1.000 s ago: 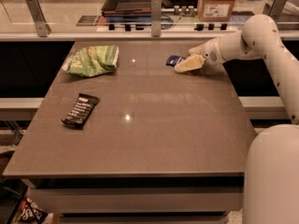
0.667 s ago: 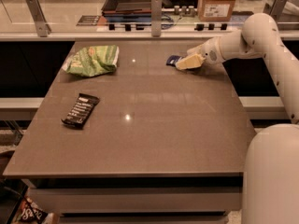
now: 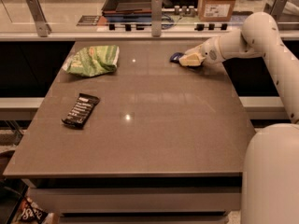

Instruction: Move rxbar blueberry near rxbar chocolate

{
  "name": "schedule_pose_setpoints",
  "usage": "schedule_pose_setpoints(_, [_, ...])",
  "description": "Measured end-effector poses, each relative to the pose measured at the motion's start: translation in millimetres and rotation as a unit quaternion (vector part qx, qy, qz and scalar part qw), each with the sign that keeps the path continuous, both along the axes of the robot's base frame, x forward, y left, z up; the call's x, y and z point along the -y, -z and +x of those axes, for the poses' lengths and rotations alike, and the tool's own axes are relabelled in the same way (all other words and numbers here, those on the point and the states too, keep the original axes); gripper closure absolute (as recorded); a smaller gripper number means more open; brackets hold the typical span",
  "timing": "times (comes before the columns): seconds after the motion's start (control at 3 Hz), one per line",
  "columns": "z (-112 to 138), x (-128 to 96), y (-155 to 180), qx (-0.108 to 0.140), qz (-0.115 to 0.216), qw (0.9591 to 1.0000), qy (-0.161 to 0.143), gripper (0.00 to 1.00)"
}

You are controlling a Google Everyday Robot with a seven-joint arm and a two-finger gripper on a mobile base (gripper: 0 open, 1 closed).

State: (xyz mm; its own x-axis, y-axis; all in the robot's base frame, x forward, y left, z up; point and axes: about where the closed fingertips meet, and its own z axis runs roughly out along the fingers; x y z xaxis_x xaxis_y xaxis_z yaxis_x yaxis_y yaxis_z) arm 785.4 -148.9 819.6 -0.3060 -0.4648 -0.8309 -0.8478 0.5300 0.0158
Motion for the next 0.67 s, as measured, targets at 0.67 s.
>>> schedule_pose_setpoints(0.67, [-25.4,3.3,-44.2,0.009,0.018,0.9992,-0.035,1.0])
